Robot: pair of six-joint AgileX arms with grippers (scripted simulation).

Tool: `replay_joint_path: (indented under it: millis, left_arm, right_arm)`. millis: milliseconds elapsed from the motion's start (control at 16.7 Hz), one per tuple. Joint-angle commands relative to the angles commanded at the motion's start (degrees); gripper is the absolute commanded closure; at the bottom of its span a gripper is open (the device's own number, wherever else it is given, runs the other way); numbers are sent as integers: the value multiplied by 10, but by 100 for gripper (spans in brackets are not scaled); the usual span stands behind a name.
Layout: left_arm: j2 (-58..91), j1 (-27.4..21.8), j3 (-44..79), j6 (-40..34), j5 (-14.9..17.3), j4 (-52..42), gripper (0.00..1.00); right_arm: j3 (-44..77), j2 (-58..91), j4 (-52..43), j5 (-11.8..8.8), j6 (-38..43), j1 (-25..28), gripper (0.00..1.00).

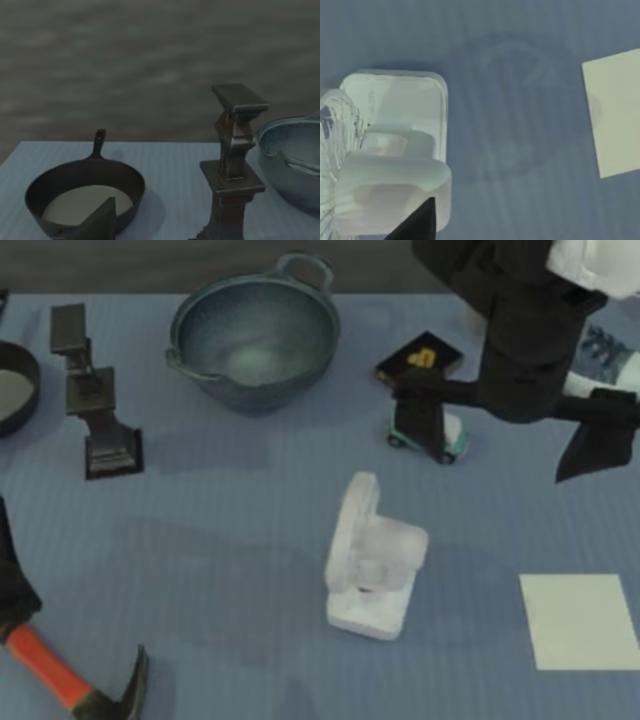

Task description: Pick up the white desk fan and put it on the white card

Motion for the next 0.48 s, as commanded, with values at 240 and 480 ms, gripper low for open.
replay_joint_path:
  millis: [240,480]
  left_arm:
    - [0,0,0,0,0,0,0]
    - [0,0,0,0,0,0,0]
  right_arm:
    - [140,111,-57,-27,75,58,0]
    - [237,173,-83,-51,126,97,0]
